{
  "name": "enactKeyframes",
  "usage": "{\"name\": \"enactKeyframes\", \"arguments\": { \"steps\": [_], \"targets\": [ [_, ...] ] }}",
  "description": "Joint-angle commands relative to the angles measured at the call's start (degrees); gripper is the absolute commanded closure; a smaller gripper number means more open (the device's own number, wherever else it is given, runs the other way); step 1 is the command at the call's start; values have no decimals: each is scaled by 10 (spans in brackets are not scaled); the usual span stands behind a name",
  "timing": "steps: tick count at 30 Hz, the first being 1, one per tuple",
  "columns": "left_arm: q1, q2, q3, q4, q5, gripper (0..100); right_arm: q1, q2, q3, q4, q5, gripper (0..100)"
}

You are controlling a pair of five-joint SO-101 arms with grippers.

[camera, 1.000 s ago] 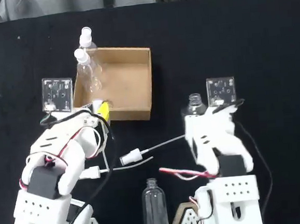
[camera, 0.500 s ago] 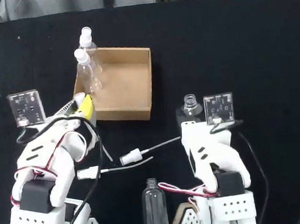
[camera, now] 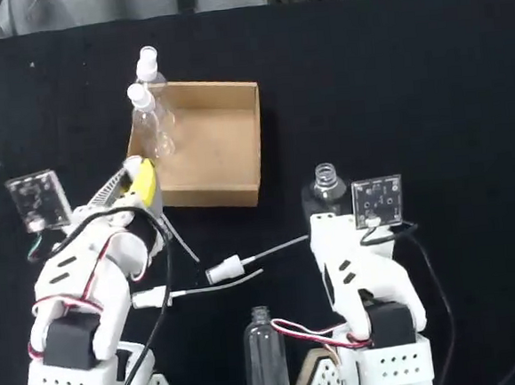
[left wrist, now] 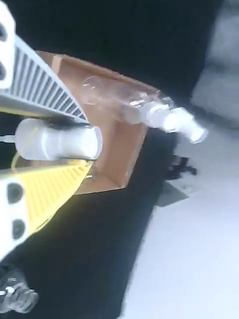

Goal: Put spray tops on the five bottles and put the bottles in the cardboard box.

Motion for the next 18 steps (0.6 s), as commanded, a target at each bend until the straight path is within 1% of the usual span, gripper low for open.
{"name": "enactKeyframes", "arguments": {
  "steps": [1, 6, 11, 14, 18],
  "targets": [
    [-40, -61, 12, -30, 25, 972, -30, -57, -1, -18, 2, 973],
    [-71, -111, 31, -36, 93, 972, -40, -57, 0, -18, 2, 973],
    [-73, -164, 53, -36, 146, 972, -42, -57, 0, -18, 2, 973],
    [-73, -190, 65, -37, 170, 972, -66, -57, 7, -18, 3, 970],
    [-73, -186, 67, -37, 196, 972, -101, -57, 19, -18, 3, 970]
  ]
}}
